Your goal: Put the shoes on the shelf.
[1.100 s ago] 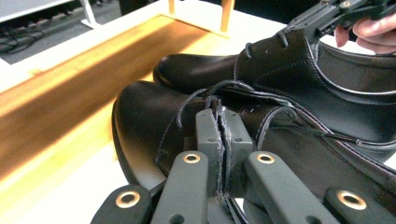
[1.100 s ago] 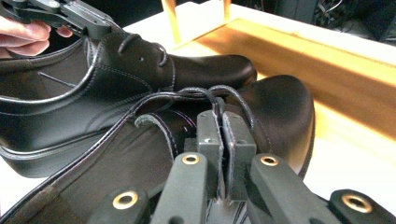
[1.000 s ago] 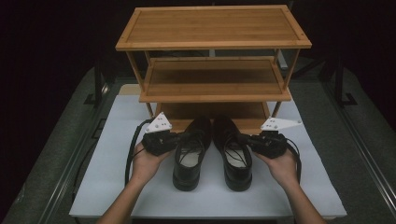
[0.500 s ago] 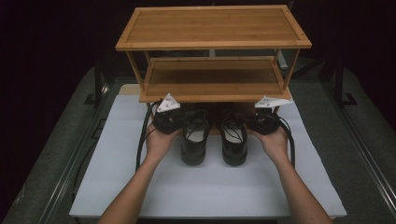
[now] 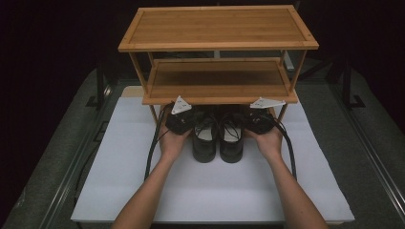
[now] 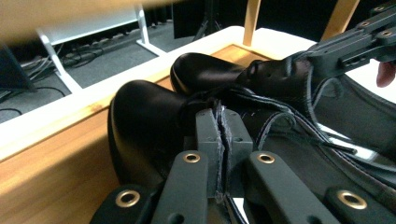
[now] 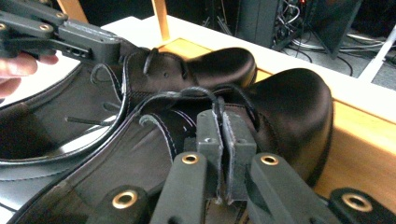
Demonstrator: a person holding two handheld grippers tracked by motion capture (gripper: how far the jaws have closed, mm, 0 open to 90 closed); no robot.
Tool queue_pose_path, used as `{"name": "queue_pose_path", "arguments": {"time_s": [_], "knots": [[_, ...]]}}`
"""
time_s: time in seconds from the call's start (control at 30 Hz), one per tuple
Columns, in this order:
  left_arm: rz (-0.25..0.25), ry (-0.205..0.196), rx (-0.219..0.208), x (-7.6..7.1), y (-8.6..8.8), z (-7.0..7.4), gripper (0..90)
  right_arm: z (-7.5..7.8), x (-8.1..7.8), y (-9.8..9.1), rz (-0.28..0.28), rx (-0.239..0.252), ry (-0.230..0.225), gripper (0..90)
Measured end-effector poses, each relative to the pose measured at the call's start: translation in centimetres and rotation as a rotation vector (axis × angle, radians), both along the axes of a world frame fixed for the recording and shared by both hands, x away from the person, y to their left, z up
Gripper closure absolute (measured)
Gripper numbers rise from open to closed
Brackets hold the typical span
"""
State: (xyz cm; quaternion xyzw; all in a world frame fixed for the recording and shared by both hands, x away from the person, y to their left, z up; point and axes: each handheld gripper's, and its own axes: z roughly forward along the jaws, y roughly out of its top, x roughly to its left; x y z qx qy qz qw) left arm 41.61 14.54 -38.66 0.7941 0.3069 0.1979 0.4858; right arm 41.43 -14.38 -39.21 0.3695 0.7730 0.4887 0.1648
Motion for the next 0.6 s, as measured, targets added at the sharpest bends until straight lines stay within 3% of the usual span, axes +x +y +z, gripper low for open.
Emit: {"name": "queue_pose_path", "arguments": {"time_s": [0.17, 0.27, 0.37, 0.47, 0.6], "knots": [[-0.014, 0.008, -0.017, -0.3, 0.4, -0.3, 85.0, -0.2, -0.4, -0.1, -0.009, 0.001, -0.005, 84.5], [-0.023, 0.024, -0.02, -0.3, 0.6, 0.1, 75.8, 0.1, -0.5, 0.0, -0.007, 0.003, -0.006, 74.3], [-0.041, 0.028, -0.02, -0.8, 1.1, 0.8, 59.7, 0.8, -1.1, -0.1, -0.009, -0.018, -0.005, 61.0], [-0.059, 0.018, -0.001, -1.7, 1.9, 1.7, 48.3, 1.6, -2.2, -0.7, -0.004, -0.027, -0.005, 53.0], [-0.072, 0.019, -0.021, -3.2, 3.2, 2.5, 39.1, 2.3, -4.2, -1.9, -0.004, -0.008, -0.008, 44.1]]}}
